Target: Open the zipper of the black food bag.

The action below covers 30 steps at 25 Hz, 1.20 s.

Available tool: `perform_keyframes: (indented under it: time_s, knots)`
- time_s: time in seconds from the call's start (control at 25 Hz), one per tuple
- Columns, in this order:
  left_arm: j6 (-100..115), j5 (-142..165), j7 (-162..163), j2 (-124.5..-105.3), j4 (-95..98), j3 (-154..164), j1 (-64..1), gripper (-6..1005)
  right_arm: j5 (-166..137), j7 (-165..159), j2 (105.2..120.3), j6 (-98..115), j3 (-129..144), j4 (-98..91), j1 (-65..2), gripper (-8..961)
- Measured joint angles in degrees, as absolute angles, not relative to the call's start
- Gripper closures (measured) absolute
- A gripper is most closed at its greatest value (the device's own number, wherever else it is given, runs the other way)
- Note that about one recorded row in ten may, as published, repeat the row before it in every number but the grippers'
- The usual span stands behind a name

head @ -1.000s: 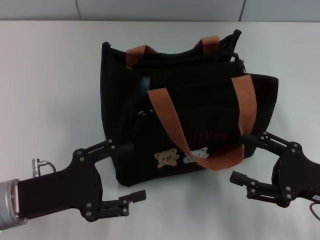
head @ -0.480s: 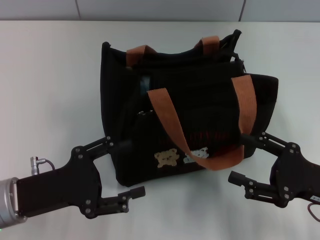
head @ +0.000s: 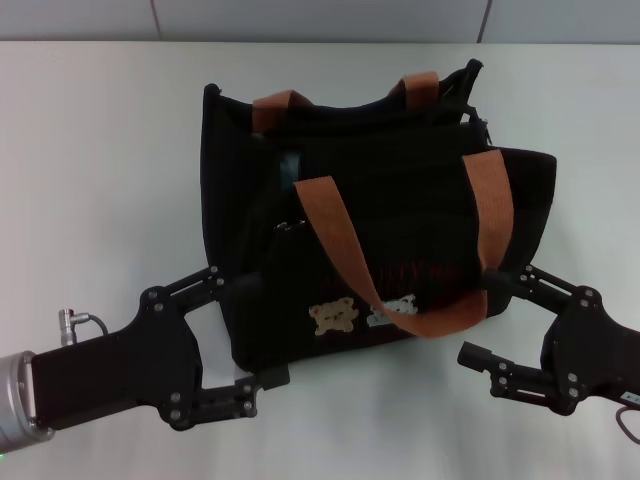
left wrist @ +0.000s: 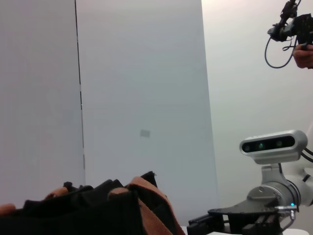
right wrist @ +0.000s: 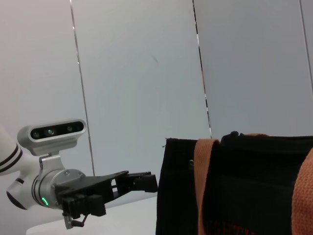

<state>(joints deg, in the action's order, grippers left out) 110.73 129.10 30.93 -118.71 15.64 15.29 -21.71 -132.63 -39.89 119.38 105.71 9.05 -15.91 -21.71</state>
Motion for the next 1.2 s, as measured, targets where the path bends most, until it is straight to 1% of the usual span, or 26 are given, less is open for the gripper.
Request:
perform_keyframes:
  time_s: [1.2]
  knots:
    - [110.74,128.13,30.93,-118.74,15.01,15.29,-21.98,170,-132.62,-39.81,119.45,105.64,9.05,-15.82,-21.62,128]
